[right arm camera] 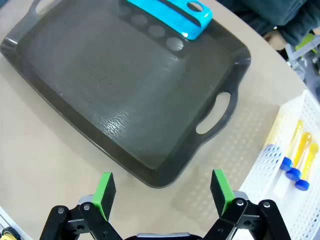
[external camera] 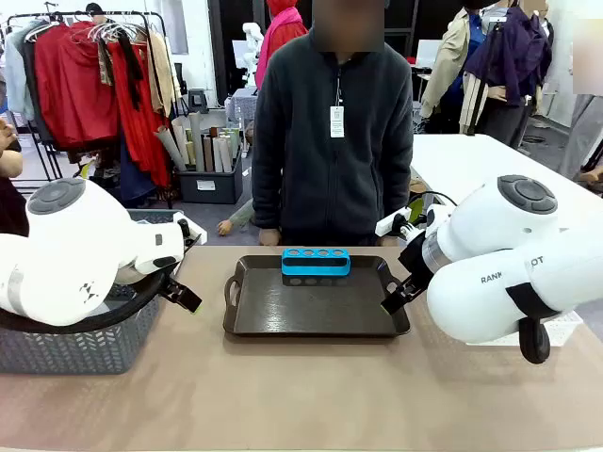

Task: Prepare the laboratory tools.
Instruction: Pick up one Small flask and place it on the Handle tray.

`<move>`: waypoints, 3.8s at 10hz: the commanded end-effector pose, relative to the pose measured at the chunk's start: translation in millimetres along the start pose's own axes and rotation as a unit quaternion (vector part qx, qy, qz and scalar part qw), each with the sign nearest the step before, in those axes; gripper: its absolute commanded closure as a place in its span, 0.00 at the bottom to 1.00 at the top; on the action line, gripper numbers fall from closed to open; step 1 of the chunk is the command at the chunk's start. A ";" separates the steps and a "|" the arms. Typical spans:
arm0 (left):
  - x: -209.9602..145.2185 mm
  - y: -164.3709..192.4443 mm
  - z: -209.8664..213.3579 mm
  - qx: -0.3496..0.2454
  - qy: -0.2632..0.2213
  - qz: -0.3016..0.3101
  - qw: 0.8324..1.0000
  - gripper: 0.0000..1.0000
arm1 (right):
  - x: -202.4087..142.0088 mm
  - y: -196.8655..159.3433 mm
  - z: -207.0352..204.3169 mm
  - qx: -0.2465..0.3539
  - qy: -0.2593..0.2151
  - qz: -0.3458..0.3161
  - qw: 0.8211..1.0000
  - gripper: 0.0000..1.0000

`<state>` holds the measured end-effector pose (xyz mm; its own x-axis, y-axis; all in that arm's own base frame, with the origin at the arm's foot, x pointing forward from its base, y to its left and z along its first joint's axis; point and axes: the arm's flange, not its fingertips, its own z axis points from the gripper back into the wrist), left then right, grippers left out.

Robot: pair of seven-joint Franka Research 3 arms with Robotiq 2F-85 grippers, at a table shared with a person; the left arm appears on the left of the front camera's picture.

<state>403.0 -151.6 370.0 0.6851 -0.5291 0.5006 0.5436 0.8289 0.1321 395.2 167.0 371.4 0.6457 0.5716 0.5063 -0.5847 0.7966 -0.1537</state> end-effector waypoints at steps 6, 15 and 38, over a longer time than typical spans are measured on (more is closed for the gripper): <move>0.0 0.0 0.1 0.000 0.000 0.000 1.000 0.00 | 0.0 0.0 0.0 0.000 0.000 0.000 1.000 0.00; 0.0 0.0 0.1 0.000 0.000 0.000 1.000 0.00 | 0.0 0.0 0.0 0.000 0.000 0.000 1.000 0.00; 26.1 -5.7 50.9 -0.109 0.024 -0.040 0.993 0.00 | 7.4 15.7 37.8 -0.058 0.062 0.037 0.996 0.00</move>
<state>393.0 -161.3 426.1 0.6547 -0.6046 0.4536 0.6860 0.7273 -0.0208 370.0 172.9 398.7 0.6626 0.6547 0.3636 -0.5543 0.7552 -0.3498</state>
